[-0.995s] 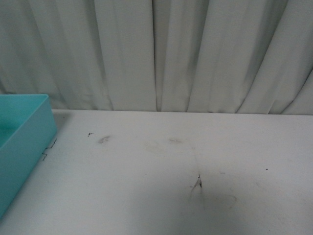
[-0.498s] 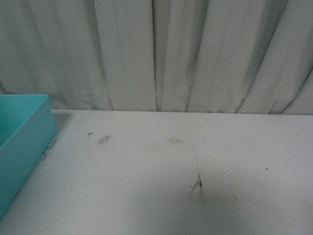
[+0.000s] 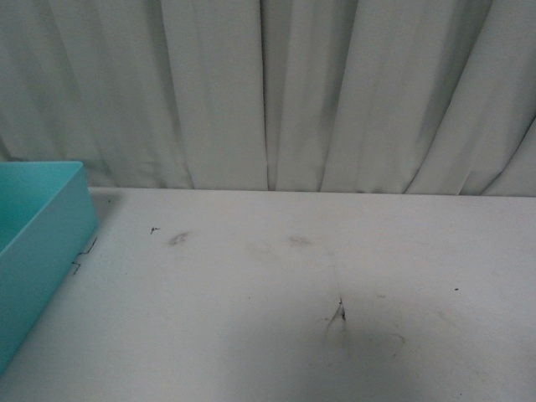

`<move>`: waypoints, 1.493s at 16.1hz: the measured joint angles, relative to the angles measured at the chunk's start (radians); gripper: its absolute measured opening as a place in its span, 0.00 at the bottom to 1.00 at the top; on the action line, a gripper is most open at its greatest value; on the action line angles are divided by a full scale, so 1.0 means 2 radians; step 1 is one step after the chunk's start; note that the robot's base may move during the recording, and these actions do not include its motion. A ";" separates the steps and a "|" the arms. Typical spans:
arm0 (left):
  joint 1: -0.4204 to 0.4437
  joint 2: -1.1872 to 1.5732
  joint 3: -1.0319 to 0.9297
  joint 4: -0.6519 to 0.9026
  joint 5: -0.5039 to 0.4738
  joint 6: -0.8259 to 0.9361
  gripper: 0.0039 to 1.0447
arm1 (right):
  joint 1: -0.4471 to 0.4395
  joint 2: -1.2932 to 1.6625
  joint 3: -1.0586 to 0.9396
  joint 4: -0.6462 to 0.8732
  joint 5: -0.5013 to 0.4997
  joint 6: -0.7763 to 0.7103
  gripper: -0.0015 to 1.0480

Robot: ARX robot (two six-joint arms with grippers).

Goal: Wind up and store yellow beetle toy

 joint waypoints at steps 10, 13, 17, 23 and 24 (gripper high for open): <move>-0.151 -0.306 -0.364 0.340 -0.088 -0.213 0.01 | 0.000 0.000 0.000 0.000 0.000 0.000 0.94; -0.180 -0.360 -0.400 0.317 -0.121 -0.213 0.01 | 0.000 0.000 0.000 0.000 0.000 0.000 0.94; -0.213 -0.439 -0.431 0.271 -0.151 -0.213 0.01 | 0.000 0.000 0.000 0.000 0.000 0.000 0.94; -0.261 -0.527 -0.463 0.217 -0.200 -0.214 0.01 | 0.000 0.000 0.000 0.000 0.000 0.000 0.94; -0.261 -0.550 -0.463 0.200 -0.200 -0.214 0.01 | 0.000 0.000 0.000 0.000 0.000 0.000 0.94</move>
